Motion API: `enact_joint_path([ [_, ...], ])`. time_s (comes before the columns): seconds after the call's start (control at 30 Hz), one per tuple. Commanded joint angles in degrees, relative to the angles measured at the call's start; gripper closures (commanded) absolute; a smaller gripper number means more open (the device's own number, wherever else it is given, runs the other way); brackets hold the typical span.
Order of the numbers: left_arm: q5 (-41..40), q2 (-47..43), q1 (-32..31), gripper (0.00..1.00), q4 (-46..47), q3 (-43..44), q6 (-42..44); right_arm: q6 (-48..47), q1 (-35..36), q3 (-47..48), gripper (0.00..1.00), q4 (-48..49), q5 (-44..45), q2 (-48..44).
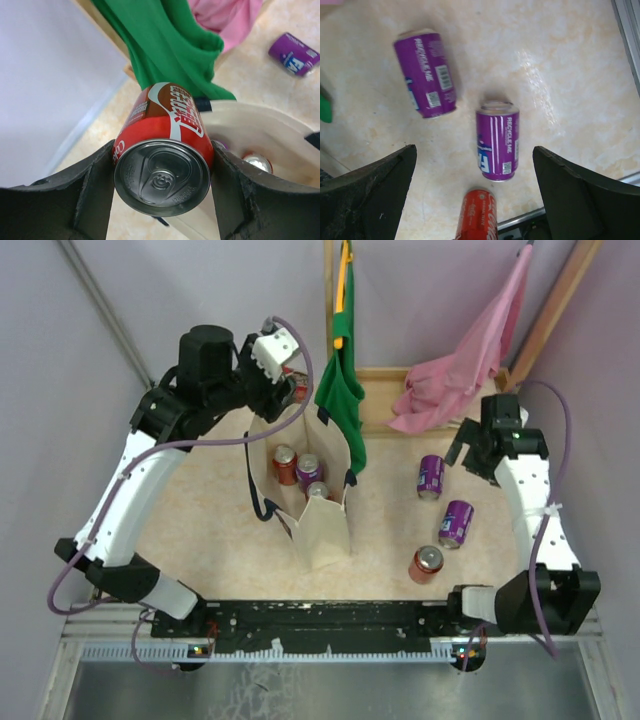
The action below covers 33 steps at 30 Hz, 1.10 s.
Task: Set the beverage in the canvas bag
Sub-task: Pick up the drink from the center of the board, then place the drink in the canvas bag.
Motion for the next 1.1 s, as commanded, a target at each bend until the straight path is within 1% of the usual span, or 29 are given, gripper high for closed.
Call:
enact_joint_path([
  [0.0, 8.6, -2.3, 3.8, 1.0, 0.2, -1.7, -2.2, -0.9, 4.3, 8.8, 0.01, -0.6, 4.7, 2.0],
  [0.13, 11.9, 0.0, 7.7, 1.0, -3.5, -1.5, -2.0, 0.0, 4.9, 12.0, 0.01, -2.0, 3.2, 2.7],
  [0.2, 11.4, 1.8, 9.1, 1.0, -4.9, -0.3, -2.1, -0.8, 5.3, 12.8, 0.01, -1.6, 2.4, 3.0],
  [0.3, 11.7, 6.3, 10.7, 1.0, -11.4, 7.2, -1.5, -2.2, 5.4, 16.0, 0.01, -1.7, 2.7, 6.0],
  [0.4, 13.0, 10.0, 10.9, 1.0, -15.8, 11.9, -0.5, -2.1, 5.6, 17.7, 0.01, -0.5, 3.1, 9.2],
  [0.5, 16.3, 13.3, 11.0, 1.0, -21.2, 18.0, 4.0, -3.1, 7.6, 21.1, 0.01, -0.6, 6.5, 12.9],
  [0.57, 18.5, 14.1, 11.0, 1.0, -24.8, 20.7, 8.2, -1.8, 8.6, 24.3, 0.01, -3.2, 8.5, 15.5],
  [0.63, 21.4, 13.9, 10.9, 1.0, -28.8, 22.7, 11.6, 0.6, 9.0, 27.7, 0.01, -6.6, 7.9, 17.6],
  [0.67, 22.8, 13.1, 10.9, 1.0, -30.6, 22.2, 13.9, 1.2, 9.7, 28.9, 0.01, -7.3, 7.9, 18.6],
  [0.73, 24.9, 10.7, 11.0, 1.0, -32.7, 18.0, 17.8, 0.8, 11.1, 30.5, 0.01, -7.8, 8.6, 20.4],
  [0.8, 26.1, 7.5, 10.9, 1.0, -32.5, 10.3, 20.7, 0.4, 11.5, 31.2, 0.01, -7.7, 9.2, 22.0],
  [0.93, 27.0, 4.1, 10.9, 1.0, -30.4, 1.0, 23.8, 0.5, 11.6, 31.7, 0.01, -5.8, 8.9, 23.4],
  [1.0, 26.9, 5.8, 10.8, 1.0, -30.3, 0.4, 24.9, 0.5, 11.6, 33.4, 0.01, -6.3, 8.1, 26.1],
  [1.07, 26.9, 8.9, 10.9, 1.0, -30.6, 2.5, 26.0, 0.0, 11.6, 35.0, 0.01, -7.0, 7.9, 27.3],
])
